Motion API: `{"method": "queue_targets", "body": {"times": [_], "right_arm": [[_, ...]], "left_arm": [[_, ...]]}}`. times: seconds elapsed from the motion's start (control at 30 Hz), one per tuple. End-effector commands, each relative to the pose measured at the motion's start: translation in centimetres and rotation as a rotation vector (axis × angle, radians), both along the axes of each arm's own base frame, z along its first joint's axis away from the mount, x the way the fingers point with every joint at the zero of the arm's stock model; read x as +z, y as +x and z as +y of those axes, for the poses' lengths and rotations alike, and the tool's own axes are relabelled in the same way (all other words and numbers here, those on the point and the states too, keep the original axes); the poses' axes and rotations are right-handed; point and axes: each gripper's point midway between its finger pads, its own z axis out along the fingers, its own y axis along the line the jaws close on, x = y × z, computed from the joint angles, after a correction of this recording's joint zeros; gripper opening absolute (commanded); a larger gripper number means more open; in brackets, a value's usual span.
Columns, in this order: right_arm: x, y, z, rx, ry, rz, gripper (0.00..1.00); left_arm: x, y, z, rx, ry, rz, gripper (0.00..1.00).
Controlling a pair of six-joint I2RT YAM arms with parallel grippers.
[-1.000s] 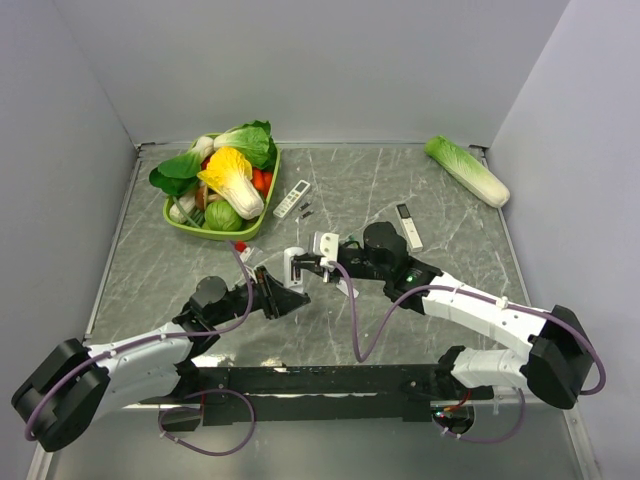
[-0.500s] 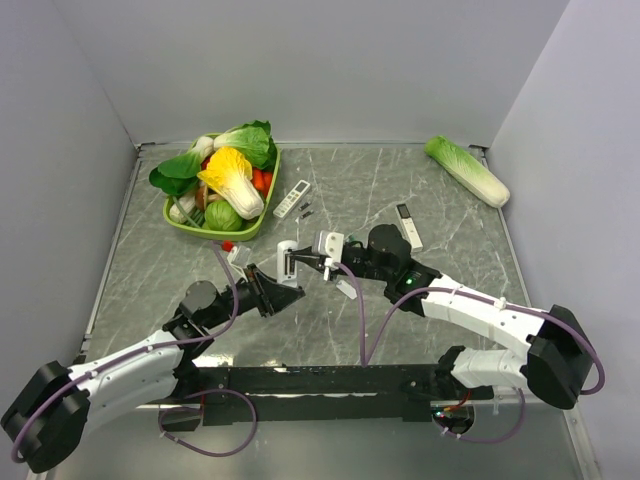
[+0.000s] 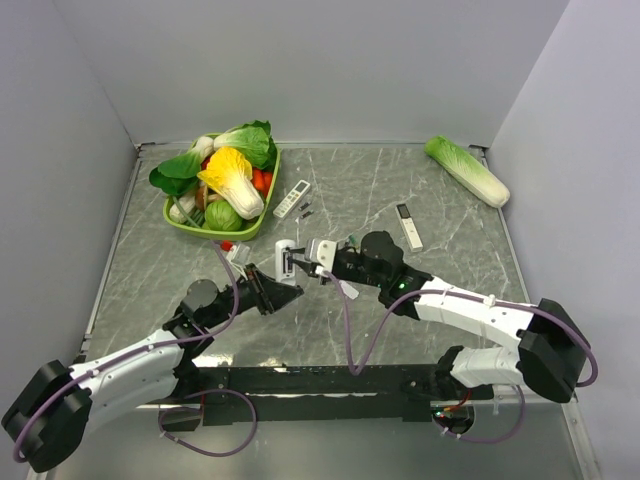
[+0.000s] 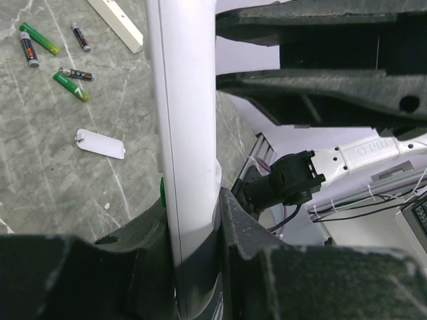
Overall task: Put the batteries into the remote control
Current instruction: Load the battery into the remote control.
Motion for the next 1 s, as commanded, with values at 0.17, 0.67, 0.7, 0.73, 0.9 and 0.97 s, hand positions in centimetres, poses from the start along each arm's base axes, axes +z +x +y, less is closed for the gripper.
{"method": "queue_targets", "body": {"times": [0.17,0.67,0.7,0.73,0.9,0.97], "right_arm": [[-6.2,3.4,-1.9,-0.252,-0.181,-0.051,0.34],[-3.2,0.6,-1.2,-0.167,-0.111,-0.018,0.56],[-2.5,0.3,-1.3,-0.160,-0.088,-0.018,0.59],[-2.0,-0.1,-1.3,-0.153,-0.069,-0.003,0.61],[1.4,-1.2,-2.2,-0.138,0.016,0.030,0.76],[3.1,-1.2,-2.7,-0.155,0.067,0.067,0.79]], "left_arm": [[9.4,-2.9,0.0,-0.112,-0.208,-0.308,0.01],[4.3,0.3,-0.1,0.022,-0.077,-0.104,0.01],[4.0,0.4,-0.1,0.023,-0.073,-0.097,0.01],[3.5,0.5,-0.1,0.030,-0.063,-0.085,0.01],[1.4,1.3,0.1,0.067,-0.008,-0.058,0.01],[0.6,1.6,0.3,0.084,0.015,-0.048,0.01]]}}
